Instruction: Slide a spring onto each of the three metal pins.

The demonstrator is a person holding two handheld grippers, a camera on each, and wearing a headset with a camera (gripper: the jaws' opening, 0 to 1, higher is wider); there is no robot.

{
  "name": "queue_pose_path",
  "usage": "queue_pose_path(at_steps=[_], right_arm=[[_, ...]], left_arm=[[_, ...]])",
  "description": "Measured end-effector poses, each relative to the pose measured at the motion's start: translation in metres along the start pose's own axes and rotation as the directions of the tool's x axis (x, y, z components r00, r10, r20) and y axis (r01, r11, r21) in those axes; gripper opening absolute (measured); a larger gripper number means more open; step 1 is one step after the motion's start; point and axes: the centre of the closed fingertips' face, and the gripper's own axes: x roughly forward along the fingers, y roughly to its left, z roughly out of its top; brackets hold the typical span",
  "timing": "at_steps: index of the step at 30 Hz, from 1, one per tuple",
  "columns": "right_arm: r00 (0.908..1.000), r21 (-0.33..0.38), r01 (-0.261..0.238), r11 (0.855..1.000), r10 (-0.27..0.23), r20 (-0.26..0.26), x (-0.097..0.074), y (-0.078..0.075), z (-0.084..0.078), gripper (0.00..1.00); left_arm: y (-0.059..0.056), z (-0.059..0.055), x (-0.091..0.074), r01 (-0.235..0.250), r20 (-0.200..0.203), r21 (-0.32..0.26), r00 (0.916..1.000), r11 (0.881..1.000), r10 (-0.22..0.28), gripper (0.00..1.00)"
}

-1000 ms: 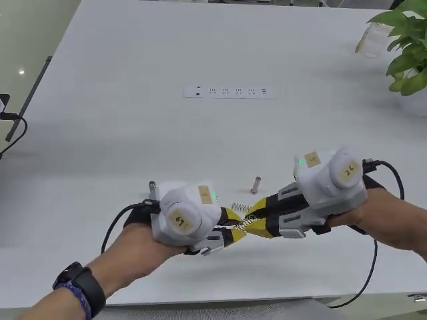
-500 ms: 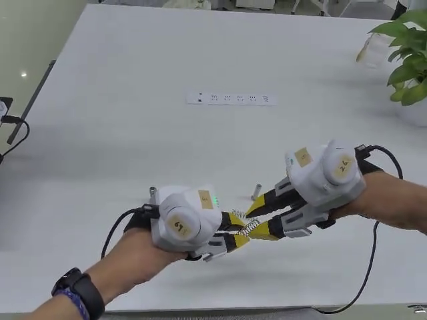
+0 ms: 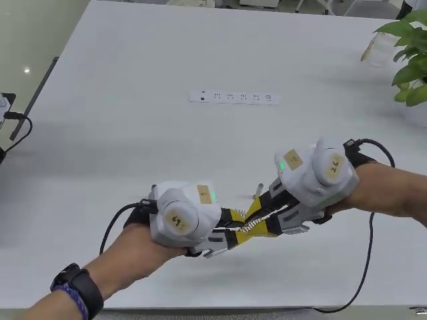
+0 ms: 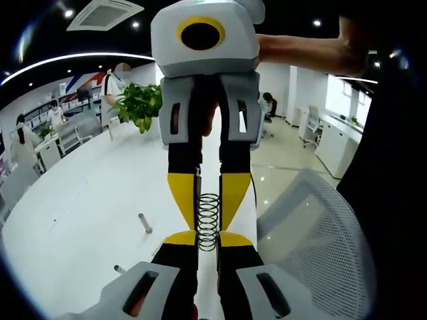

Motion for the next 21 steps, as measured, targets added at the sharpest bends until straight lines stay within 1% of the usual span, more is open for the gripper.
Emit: queue_pose_path(at_steps=[8, 18, 21], right_arm=[[0.9993, -0.052, -0.002, 0.999, 0.0, -0.037, 0.0017, 0.0005, -0.0023, 0.09], [0.999, -0.052, 0.007, 0.999, -0.009, -0.044, 0.0036, 0.0003, -0.0048, 0.08], [0.9989, -0.049, 0.008, 0.999, -0.011, -0.045, 0.0041, 0.0002, -0.0053, 0.08]], left_arm=[[-0.0003, -0.0013, 0.0014, 0.011, -0.003, -0.005, 0.9999, 1.0, -0.011, 0.02], [-0.0013, -0.0044, 0.0037, 0.014, -0.008, 0.002, 0.9999, 1.0, -0.014, 0.03], [-0.0012, -0.0027, 0.0037, 0.012, 0.001, -0.014, 0.9999, 1.0, -0.012, 0.05]])
